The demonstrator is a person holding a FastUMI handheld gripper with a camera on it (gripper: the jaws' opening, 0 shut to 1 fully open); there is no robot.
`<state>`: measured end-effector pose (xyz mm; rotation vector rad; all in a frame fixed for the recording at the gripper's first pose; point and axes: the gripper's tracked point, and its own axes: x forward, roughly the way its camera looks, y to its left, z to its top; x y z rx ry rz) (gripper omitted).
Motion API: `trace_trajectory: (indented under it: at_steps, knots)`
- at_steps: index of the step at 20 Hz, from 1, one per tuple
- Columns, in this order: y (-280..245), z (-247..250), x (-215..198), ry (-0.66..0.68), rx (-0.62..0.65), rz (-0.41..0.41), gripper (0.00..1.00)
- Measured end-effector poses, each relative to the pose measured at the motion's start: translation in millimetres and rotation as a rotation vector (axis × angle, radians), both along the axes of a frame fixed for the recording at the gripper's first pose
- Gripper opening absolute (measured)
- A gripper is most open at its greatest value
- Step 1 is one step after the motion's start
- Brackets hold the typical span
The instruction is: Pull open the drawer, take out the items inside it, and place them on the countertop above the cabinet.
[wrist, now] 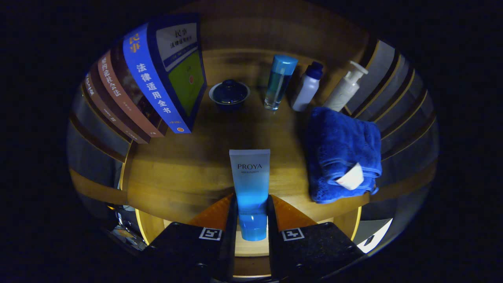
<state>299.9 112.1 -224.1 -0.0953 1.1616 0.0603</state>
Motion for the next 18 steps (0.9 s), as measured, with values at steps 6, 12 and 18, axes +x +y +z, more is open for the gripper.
trace_trajectory:
  at_steps: [6, 12, 18]
  knots:
    - [6, -11, 11, 0.013, 0.01, 0.038, 0.4]
    - [22, -3, 12, -0.031, 0.06, 0.087, 0.84]
    - [21, 22, -2, -0.178, 0.103, 0.043, 1.0]
